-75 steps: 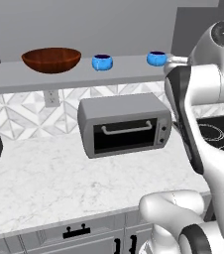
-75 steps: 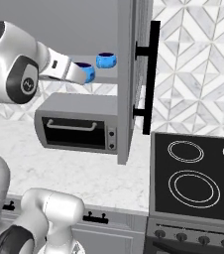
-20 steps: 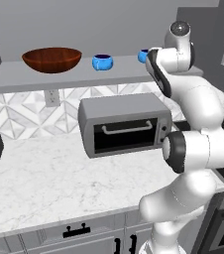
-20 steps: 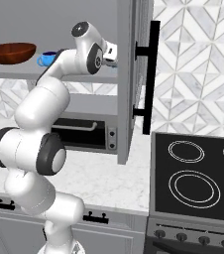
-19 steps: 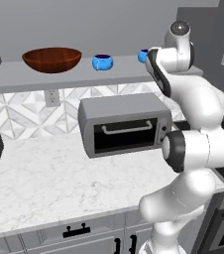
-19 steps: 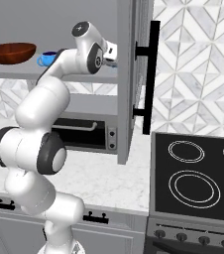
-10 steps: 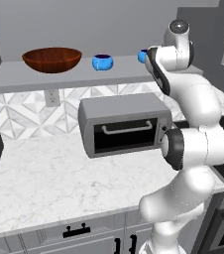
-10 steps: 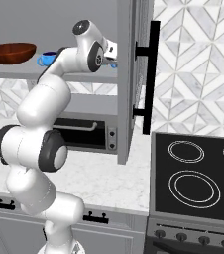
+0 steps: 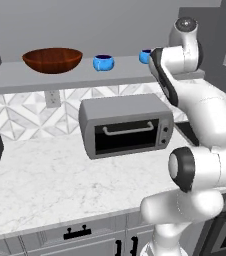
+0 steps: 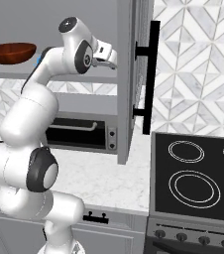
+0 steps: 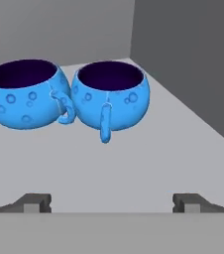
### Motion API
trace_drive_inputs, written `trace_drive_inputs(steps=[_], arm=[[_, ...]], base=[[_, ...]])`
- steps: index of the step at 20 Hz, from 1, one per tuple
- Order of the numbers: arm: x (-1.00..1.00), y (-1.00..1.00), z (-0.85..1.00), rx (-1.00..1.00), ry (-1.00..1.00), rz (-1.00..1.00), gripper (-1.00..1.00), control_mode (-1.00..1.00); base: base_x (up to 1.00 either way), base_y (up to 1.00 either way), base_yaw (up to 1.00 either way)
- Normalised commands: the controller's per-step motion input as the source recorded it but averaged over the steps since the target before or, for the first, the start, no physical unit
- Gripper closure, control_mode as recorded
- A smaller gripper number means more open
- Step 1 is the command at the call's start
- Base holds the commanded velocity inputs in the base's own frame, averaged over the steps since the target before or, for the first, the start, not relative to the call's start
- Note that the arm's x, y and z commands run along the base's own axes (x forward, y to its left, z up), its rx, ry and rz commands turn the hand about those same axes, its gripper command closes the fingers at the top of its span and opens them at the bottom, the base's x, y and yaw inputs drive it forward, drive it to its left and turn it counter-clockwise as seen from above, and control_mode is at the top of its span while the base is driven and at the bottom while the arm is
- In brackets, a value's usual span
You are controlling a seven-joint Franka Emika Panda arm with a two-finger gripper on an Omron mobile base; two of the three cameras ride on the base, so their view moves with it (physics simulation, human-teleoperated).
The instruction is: Gather all objects into one cabinet and sort the glasses and bowls to opposite sides.
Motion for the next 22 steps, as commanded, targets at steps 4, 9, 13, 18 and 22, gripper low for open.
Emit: trace_drive_inputs(steps=[4,9,13,18,22], arm=[[-0.68,0.73,0.00,-0.08,0.00,0.00,-1.00,-1.00],[-0.52,0.97,0.03,-0.09,0.00,0.00,-1.00,-1.00],[-0.26,1.00,0.10,-0.07,0.00,0.00,-1.00,-1.00],[-0.02,0.96,0.12,-0.03,0.00,0.00,-1.00,-1.00],[-0.01,0.88,0.07,0.00,0.00,0.00,-1.00,-1.00]], base=[[0.00,0.00,0.00],[0.00,0.00,0.00],[0.00,0.00,0.00],[0.00,0.00,0.00],[0.00,0.00,0.00]])
